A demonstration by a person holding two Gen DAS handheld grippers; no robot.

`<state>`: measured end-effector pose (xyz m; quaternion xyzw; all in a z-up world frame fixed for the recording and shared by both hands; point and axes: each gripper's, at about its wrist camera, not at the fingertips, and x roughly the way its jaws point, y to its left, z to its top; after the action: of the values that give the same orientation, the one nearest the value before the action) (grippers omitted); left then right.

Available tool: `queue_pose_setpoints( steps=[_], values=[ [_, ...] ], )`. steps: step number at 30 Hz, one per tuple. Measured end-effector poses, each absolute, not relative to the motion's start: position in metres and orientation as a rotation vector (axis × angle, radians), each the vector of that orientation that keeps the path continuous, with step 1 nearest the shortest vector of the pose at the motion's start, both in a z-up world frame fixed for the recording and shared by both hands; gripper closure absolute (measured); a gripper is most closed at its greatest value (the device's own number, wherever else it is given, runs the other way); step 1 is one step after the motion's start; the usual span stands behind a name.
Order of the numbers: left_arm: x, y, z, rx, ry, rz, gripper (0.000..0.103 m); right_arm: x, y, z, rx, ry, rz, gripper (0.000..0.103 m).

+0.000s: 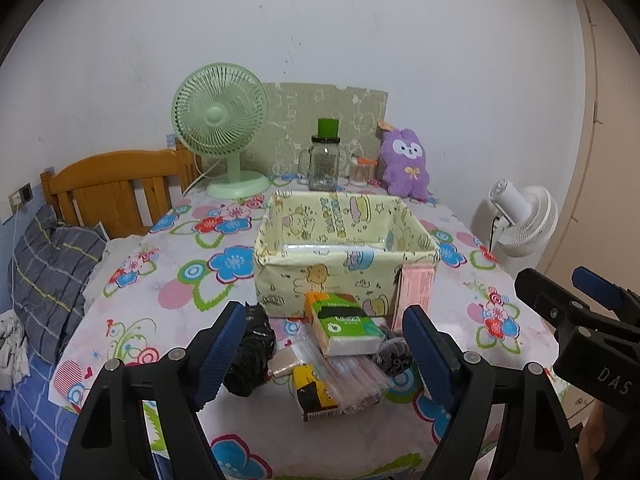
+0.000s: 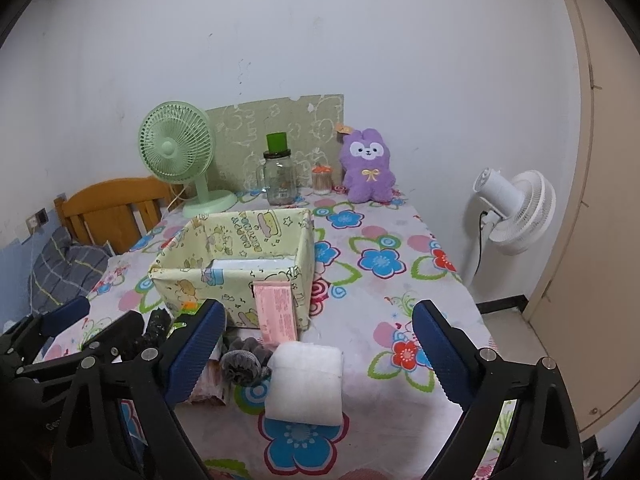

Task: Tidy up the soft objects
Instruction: 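Grasp the green tissue pack with the left tool while the right tool grasps the pink packet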

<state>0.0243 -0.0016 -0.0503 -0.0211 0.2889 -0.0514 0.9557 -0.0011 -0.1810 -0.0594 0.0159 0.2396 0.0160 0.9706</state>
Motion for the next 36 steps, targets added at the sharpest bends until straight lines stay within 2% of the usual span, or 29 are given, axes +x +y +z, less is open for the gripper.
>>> queue_pose_setpoints(
  steps=[32,36],
  values=[
    [0.076,-0.029,-0.099,-0.007,0.743,-0.145,0.021,0.059,-0.166,-0.108,0.051,0.631,0.075,0.007],
    [0.085,-0.029,-0.105,-0.004,0.764,-0.138,0.023,0.069,-0.165,-0.115,0.053,0.654,0.082,0.01]
  ],
)
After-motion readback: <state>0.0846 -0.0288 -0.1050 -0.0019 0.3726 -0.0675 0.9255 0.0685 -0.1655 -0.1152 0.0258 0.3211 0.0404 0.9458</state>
